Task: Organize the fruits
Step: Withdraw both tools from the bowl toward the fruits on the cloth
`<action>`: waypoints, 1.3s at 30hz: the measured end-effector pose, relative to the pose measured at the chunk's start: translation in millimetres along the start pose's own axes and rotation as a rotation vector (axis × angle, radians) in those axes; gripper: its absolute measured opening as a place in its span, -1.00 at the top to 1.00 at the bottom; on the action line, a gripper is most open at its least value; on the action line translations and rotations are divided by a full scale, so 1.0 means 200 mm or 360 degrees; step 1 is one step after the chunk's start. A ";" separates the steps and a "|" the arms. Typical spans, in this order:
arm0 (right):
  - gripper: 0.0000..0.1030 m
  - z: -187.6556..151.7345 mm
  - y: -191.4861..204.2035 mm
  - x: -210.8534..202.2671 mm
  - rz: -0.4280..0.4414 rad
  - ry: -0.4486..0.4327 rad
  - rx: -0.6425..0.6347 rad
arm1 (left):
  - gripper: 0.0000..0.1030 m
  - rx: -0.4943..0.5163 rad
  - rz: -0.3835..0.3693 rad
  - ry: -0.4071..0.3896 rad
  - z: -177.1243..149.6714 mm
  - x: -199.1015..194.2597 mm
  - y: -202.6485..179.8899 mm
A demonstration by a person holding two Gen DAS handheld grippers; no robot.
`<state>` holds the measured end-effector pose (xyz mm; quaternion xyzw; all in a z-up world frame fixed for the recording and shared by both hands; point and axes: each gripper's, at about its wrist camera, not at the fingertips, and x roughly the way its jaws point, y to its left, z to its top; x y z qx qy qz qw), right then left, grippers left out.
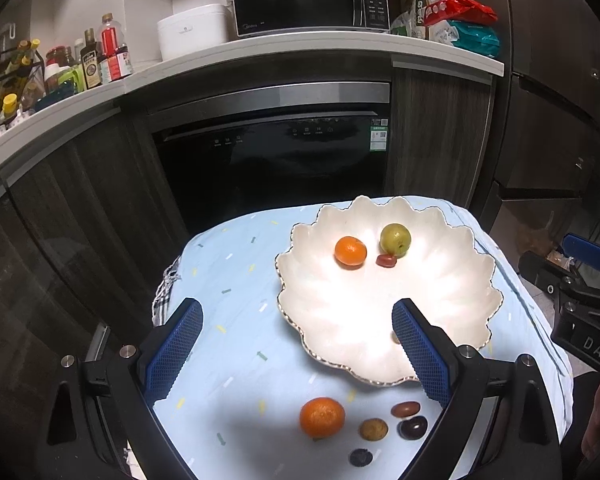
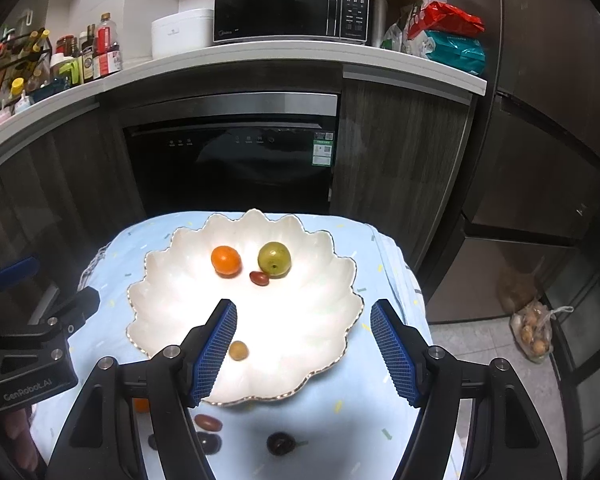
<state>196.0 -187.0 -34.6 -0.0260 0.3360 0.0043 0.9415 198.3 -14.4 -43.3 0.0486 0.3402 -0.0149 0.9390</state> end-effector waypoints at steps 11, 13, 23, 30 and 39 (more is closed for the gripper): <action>-0.37 -0.08 -0.02 -0.06 0.0016 -0.0011 0.0006 | -0.84 -0.0031 -0.0009 -0.0060 -0.10 -0.12 -0.03; -0.37 -0.10 -0.03 -0.07 0.0015 -0.0016 0.0004 | -0.83 -0.0035 -0.0009 -0.0060 -0.12 -0.12 -0.04; -0.37 -0.22 -0.05 -0.08 0.0046 -0.0035 0.0000 | -0.83 -0.0059 -0.0056 -0.0047 -0.26 -0.14 -0.07; -0.37 -0.31 -0.04 -0.07 0.0047 -0.0042 -0.0029 | -0.83 -0.0040 -0.0046 0.0000 -0.35 -0.09 -0.11; -0.37 -0.43 -0.03 -0.02 0.0074 -0.0024 -0.0051 | -0.83 -0.0039 -0.0061 0.0016 -0.45 -0.06 -0.13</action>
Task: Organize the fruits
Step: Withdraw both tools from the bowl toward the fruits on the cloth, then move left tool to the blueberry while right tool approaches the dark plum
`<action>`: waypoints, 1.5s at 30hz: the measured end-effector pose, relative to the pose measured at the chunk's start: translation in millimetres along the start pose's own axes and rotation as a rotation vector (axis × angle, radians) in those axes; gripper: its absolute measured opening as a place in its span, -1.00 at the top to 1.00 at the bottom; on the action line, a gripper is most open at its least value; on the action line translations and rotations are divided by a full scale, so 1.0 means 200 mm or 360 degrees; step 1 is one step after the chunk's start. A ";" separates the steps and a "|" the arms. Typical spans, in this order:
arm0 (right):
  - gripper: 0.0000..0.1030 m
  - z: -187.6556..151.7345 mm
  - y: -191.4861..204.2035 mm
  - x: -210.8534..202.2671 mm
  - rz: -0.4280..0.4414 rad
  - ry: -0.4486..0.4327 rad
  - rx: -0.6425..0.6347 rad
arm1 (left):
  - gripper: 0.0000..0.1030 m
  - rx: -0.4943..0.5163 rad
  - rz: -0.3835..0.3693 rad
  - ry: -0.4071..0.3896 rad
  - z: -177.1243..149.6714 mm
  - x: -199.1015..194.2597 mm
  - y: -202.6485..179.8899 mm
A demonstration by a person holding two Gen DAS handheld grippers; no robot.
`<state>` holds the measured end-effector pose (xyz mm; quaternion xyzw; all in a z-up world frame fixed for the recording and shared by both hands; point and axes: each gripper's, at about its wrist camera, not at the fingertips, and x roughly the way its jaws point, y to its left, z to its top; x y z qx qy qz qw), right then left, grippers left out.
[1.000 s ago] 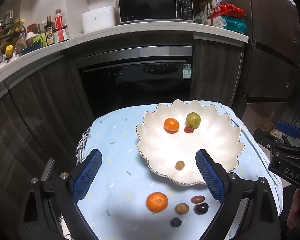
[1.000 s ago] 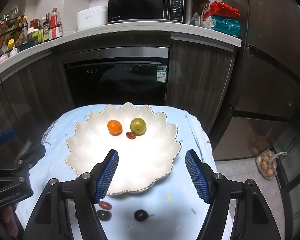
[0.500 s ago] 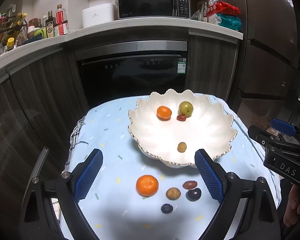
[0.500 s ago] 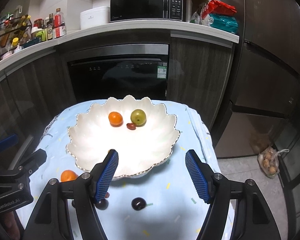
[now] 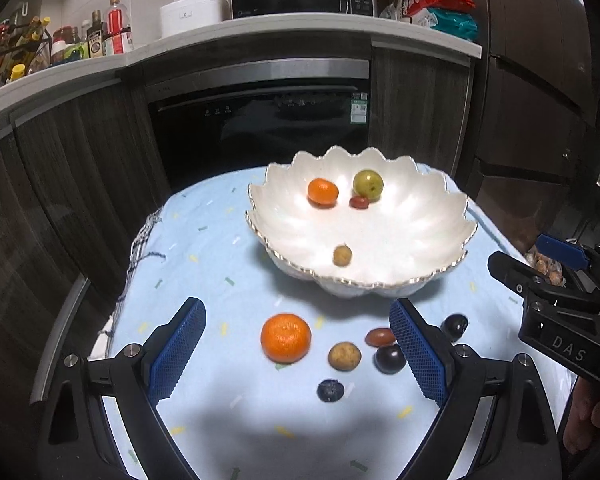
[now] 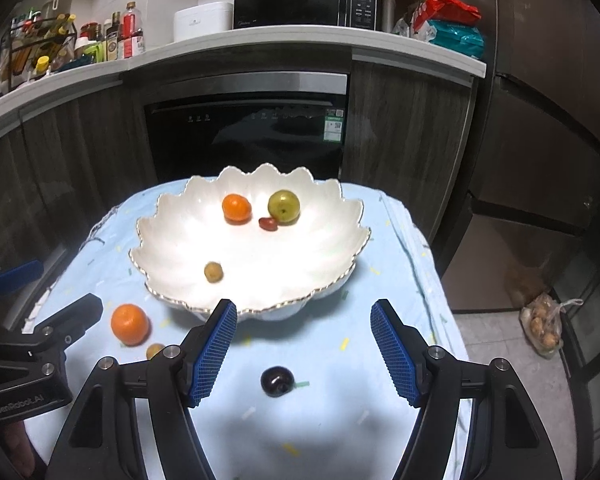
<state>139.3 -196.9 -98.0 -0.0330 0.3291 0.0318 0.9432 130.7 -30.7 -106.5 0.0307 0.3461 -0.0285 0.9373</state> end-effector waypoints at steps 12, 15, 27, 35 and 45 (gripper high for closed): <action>-0.37 -0.13 0.03 0.09 0.0002 0.0052 -0.0044 | -0.74 0.0009 -0.0020 0.0047 -0.15 0.08 -0.03; -0.37 -0.17 0.04 0.12 0.0003 0.0084 -0.0066 | -0.65 0.0026 -0.0026 0.0072 -0.18 0.11 -0.04; -0.35 -0.23 0.09 0.20 0.0026 0.0149 -0.0136 | -0.44 -0.0044 -0.0023 0.0103 -0.25 0.18 0.00; -0.19 -0.25 0.09 0.25 0.0045 0.0199 -0.0135 | -0.27 -0.0030 -0.0063 0.0157 -0.29 0.23 -0.02; -0.12 -0.26 0.08 0.29 0.0075 0.0247 -0.0101 | 0.13 0.0067 -0.0128 0.0209 -0.34 0.25 -0.10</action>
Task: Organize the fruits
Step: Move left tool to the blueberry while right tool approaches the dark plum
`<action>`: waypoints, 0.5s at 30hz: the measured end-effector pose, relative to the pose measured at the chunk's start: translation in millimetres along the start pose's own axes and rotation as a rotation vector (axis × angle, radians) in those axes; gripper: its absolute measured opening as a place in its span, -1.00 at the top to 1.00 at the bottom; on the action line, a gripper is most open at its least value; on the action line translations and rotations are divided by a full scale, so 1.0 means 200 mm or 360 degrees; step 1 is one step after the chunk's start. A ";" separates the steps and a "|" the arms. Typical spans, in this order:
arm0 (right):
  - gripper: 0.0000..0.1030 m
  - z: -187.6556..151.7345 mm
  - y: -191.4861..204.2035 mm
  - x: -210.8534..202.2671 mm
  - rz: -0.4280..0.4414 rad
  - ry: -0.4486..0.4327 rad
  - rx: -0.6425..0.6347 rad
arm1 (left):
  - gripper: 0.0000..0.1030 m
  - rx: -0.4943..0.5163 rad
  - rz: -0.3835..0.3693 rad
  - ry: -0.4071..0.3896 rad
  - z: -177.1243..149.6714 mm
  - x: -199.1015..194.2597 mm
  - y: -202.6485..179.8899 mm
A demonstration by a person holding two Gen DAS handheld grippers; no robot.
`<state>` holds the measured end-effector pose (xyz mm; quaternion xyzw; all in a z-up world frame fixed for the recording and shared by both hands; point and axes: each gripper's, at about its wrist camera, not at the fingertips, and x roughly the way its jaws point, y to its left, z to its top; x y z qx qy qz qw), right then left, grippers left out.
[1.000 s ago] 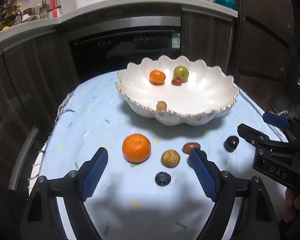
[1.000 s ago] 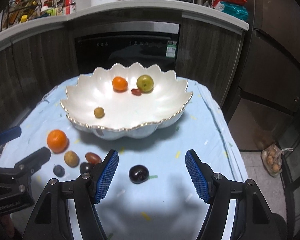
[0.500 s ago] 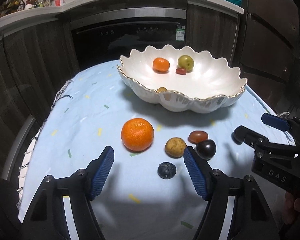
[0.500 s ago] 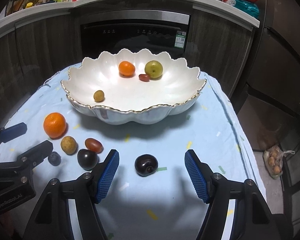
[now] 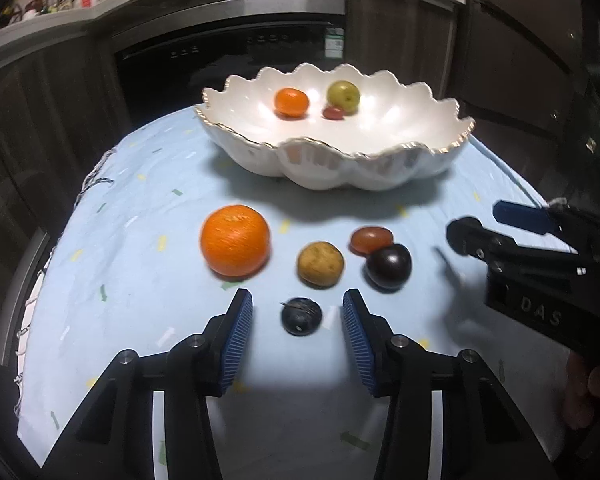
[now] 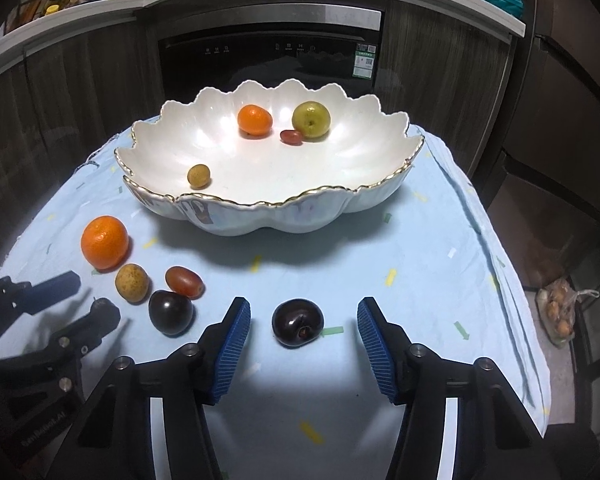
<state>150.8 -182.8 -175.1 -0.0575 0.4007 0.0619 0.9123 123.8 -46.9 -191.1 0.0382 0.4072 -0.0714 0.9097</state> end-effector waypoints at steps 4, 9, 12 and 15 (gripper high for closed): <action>-0.11 0.00 0.00 0.02 0.0013 0.0018 0.0012 | 0.24 0.0002 -0.0021 0.0016 -0.01 0.01 -0.01; -0.03 0.00 0.01 0.04 0.0026 0.0043 0.0008 | 0.43 -0.0035 -0.0046 0.0042 -0.01 0.03 0.01; -0.02 -0.01 0.01 0.05 0.0032 0.0056 0.0005 | 0.45 -0.0021 -0.0046 0.0041 -0.01 0.03 0.00; 0.18 -0.01 0.01 0.07 0.0037 0.0079 0.0004 | 0.51 -0.0018 -0.0048 0.0041 -0.01 0.03 0.00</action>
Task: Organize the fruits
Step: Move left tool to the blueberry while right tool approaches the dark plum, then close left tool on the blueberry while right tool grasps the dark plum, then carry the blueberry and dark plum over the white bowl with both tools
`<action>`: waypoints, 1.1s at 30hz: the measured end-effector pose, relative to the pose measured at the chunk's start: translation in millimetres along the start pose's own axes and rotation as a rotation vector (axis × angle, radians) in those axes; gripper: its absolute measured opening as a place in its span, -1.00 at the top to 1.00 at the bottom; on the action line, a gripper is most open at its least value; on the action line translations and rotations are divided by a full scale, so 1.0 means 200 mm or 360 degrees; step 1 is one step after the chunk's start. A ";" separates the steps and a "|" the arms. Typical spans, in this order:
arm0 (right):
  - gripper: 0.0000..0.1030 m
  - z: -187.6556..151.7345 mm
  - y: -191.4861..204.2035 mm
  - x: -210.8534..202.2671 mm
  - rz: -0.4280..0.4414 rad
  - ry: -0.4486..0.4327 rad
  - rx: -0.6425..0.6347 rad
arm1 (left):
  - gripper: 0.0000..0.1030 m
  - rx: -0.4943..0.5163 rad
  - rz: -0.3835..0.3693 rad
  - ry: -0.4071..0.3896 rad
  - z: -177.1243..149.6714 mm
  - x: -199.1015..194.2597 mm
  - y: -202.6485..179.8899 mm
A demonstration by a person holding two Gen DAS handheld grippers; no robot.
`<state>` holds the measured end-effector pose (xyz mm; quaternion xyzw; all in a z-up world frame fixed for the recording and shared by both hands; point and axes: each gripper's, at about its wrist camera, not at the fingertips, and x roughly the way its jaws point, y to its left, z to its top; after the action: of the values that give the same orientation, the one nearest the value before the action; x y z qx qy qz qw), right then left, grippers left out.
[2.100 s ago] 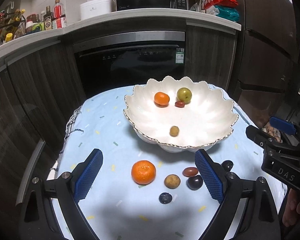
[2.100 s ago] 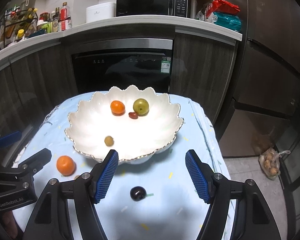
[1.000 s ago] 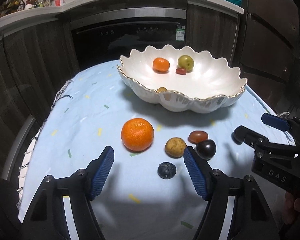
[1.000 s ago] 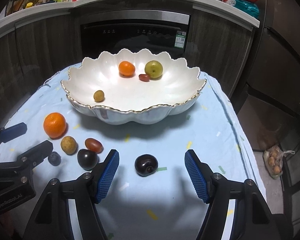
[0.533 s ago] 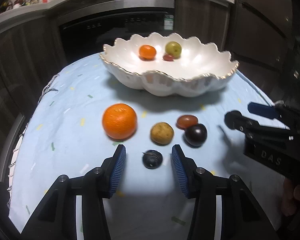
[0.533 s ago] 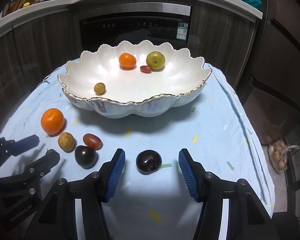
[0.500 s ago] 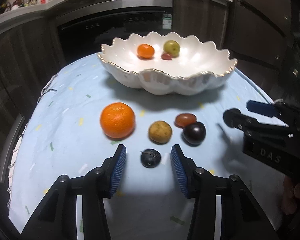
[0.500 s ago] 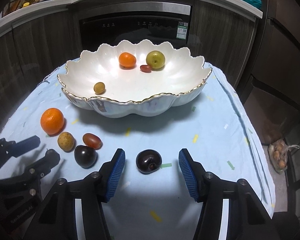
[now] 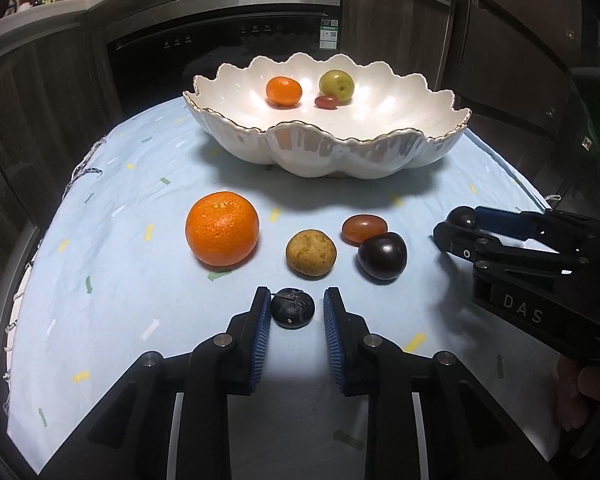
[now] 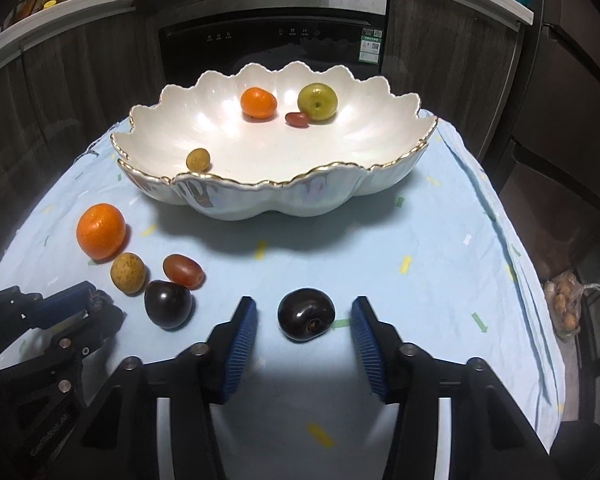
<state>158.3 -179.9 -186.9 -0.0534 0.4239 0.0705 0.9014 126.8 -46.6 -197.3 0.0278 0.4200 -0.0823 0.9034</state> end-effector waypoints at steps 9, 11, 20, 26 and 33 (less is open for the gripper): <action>0.42 0.00 0.00 0.01 0.0001 0.0015 0.0003 | 0.57 0.0005 -0.0002 -0.0003 0.00 0.00 0.00; 0.42 0.00 0.00 0.01 0.0000 0.0013 0.0005 | 0.57 0.0009 0.0002 -0.0003 0.00 0.00 0.00; 0.42 0.01 -0.01 -0.02 -0.0008 -0.0019 0.0026 | 0.58 0.0018 0.0044 -0.0012 0.01 -0.01 0.01; 0.42 0.02 0.00 -0.06 0.0002 -0.0054 0.0016 | 0.58 0.0016 0.0069 -0.0040 0.04 -0.04 0.02; 0.42 0.05 0.02 -0.14 0.0008 -0.0121 0.0007 | 0.57 0.0003 0.0096 -0.0083 0.08 -0.09 0.04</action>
<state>147.7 -177.4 -158.1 -0.0475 0.3897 0.0738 0.9168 128.5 -39.2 -173.6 0.0389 0.3951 -0.0561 0.9161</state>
